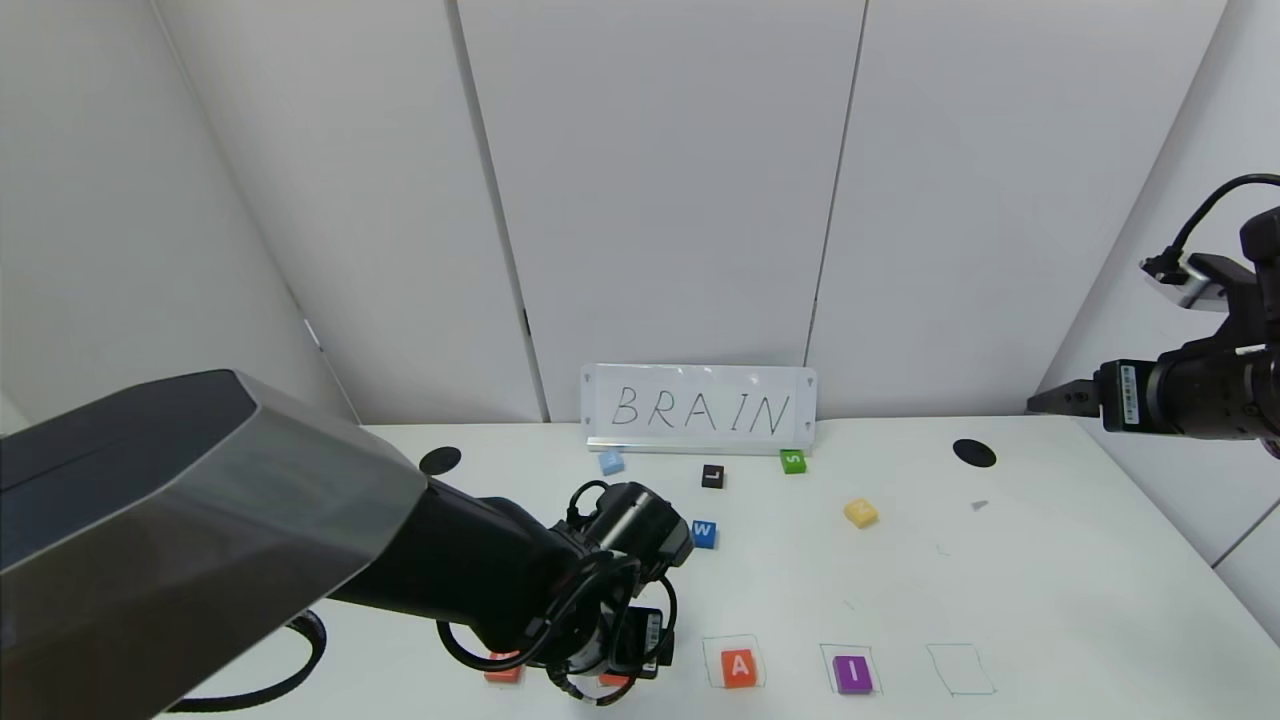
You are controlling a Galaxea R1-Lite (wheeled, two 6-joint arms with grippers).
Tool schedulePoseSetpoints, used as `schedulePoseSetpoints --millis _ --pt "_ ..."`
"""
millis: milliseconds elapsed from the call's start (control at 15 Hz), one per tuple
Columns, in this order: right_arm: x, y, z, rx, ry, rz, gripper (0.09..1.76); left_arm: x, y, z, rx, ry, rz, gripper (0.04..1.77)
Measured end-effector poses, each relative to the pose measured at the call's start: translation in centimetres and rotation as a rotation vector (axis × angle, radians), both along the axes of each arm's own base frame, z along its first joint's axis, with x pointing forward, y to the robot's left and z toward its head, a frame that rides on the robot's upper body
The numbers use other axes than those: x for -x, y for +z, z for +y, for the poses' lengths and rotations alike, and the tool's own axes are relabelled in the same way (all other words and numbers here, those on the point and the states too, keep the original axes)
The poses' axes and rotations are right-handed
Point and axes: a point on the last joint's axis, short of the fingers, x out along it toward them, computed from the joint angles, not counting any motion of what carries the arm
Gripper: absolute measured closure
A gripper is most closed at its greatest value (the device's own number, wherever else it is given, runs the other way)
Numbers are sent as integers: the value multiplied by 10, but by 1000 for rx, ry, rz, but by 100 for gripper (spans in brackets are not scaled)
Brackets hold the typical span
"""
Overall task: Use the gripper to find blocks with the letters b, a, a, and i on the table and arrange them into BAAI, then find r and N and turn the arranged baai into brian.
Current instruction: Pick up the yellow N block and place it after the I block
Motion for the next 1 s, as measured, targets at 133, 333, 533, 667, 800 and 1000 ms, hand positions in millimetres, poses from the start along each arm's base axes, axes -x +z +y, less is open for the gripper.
schedulePoseSetpoints --millis 133,333,533,667,800,1000 --pt "1 0 0 -1 1 -1 14 -1 12 8 7 -8 -24 15" --pt "1 0 1 -2 4 -1 14 -3 32 24 17 -15 -67 13" --pt "2 0 2 -2 8 -1 14 -6 52 41 27 -10 -118 12" --pt "2 0 2 -2 8 0 14 -7 64 53 29 -12 -149 12" --pt "2 0 3 -2 11 1 14 -4 74 62 36 -14 -178 11" --pt "2 0 8 -21 9 3 14 1 92 75 41 -24 -234 11"
